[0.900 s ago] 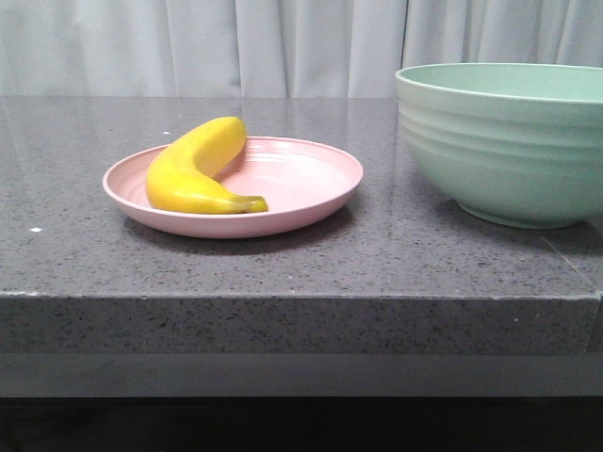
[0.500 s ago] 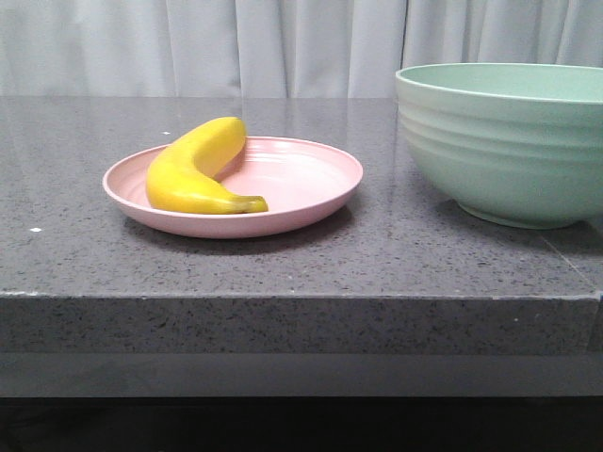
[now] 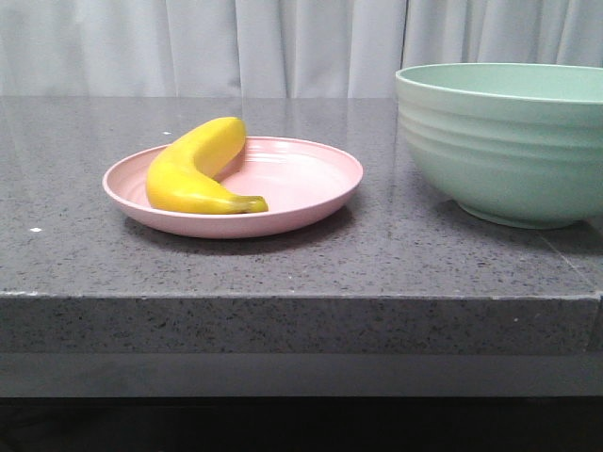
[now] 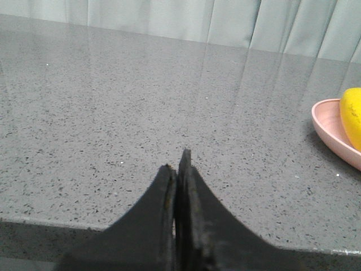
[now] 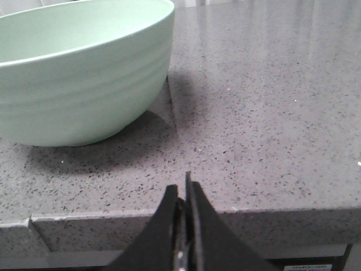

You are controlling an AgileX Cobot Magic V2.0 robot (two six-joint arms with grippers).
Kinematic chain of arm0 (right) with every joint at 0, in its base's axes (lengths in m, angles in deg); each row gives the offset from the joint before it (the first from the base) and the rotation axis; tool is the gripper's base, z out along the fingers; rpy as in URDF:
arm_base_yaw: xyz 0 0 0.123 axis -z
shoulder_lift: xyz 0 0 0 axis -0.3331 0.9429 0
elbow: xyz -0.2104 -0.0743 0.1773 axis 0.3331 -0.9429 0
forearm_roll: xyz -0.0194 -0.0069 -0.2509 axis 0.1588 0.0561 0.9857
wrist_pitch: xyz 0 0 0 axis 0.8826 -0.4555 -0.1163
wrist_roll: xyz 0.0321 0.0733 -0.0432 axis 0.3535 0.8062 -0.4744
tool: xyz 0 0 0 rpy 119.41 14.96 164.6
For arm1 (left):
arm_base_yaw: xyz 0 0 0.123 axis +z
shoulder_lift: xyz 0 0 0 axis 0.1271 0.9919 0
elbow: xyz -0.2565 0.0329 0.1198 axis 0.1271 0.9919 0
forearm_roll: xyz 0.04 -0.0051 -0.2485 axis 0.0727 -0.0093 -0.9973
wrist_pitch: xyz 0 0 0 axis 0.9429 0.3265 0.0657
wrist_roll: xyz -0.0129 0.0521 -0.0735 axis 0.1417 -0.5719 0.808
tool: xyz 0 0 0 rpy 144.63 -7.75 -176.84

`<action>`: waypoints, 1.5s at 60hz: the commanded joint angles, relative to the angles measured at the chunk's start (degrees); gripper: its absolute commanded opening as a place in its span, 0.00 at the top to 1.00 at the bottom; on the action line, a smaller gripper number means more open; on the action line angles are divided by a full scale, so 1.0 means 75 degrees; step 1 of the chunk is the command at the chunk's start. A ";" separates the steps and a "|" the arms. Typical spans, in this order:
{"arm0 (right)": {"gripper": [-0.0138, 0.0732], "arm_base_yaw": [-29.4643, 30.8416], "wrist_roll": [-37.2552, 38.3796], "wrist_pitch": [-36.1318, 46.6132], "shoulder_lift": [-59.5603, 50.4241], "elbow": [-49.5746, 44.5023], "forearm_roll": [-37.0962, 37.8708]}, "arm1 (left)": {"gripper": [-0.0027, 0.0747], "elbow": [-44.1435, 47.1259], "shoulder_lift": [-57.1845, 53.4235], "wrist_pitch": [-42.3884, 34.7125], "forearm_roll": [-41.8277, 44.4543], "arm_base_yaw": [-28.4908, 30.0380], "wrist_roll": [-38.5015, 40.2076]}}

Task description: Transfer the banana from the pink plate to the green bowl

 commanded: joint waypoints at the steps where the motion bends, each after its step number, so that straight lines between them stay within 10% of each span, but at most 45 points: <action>1: 0.91 0.0059 0.0006 0.0541 -0.0171 -0.0010 0.0060 | 0.99 0.0018 -0.0145 -0.0672 -0.0069 0.0007 0.0003; 51: 0.91 0.0052 0.0006 0.0903 -0.0171 0.0048 -0.0160 | 0.99 -0.0376 -0.0112 -0.1485 -0.0069 0.0007 0.0003; 67: 0.91 0.0033 -0.0002 -0.0116 0.0590 0.1956 0.0325 | 0.99 -0.2615 0.1429 0.0170 0.0133 0.0007 0.0003; 90: 0.90 0.0033 -0.0002 -0.0621 0.3163 0.3952 0.0304 | 0.96 -0.3637 0.3319 -0.0191 0.0133 0.0007 0.0003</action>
